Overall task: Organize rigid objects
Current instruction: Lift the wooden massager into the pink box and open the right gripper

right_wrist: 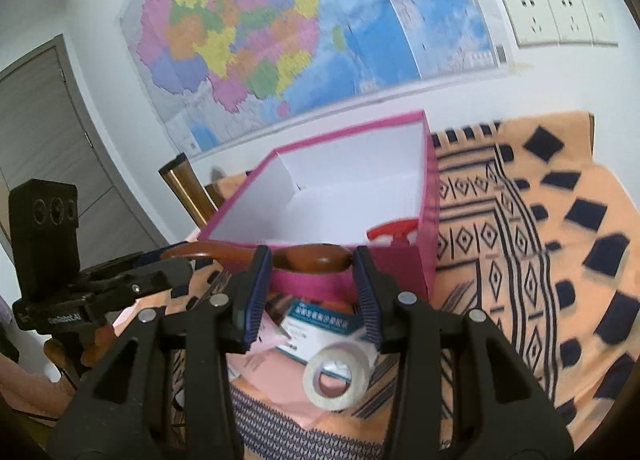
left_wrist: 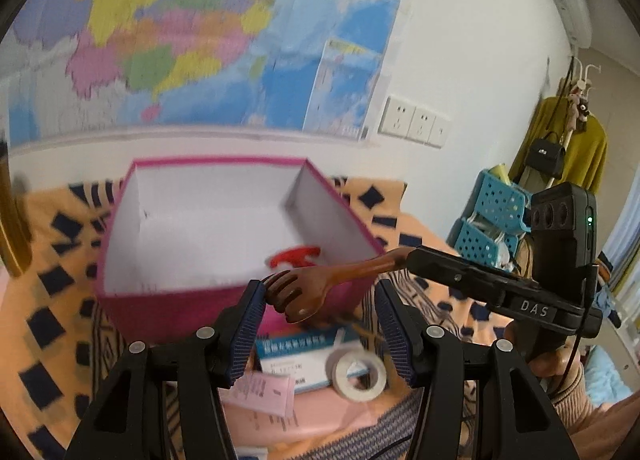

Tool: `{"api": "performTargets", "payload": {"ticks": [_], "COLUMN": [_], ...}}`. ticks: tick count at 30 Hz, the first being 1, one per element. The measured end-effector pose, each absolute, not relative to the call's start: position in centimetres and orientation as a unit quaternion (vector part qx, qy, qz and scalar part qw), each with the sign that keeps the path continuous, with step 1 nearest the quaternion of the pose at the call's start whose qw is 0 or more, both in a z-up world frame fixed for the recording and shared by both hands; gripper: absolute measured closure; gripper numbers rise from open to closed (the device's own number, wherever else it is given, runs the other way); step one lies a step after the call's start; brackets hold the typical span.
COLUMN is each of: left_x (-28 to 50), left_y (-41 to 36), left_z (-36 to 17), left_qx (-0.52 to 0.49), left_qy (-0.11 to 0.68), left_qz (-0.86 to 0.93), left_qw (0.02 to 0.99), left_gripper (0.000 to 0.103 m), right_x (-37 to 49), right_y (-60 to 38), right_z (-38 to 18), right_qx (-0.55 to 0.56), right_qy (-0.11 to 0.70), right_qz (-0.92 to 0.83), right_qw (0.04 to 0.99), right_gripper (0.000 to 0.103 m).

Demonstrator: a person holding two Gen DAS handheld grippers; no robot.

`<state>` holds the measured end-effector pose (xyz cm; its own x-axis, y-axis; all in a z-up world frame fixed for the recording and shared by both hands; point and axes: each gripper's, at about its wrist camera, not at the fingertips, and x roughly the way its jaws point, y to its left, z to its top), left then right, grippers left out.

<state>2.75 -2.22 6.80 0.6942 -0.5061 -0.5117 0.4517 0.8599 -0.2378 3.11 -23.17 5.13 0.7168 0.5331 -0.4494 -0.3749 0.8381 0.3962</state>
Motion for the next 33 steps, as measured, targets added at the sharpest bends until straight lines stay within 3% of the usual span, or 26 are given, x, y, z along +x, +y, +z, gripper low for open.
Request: {"api": "performTargets", "payload": {"ticks": [11, 33], "left_x": [7.0, 15.4], "left_y": [-3.4, -4.2], "left_z": [7.1, 0.7], "left_qx": [-0.023, -0.046], "left_qy": [0.28, 0.388], "left_qz": [-0.227, -0.206], "left_qw": [0.932, 0.897], "left_gripper": [0.044, 0.044], "right_x": [7.4, 13.8], "right_y": [-22.7, -22.5], "right_z": [6.1, 2.6], "right_qx": [0.102, 0.064], "right_qy": [0.267, 0.336], "right_qz": [0.237, 0.2], "right_qw": [0.928, 0.918], "right_gripper": [0.058, 0.057]}}
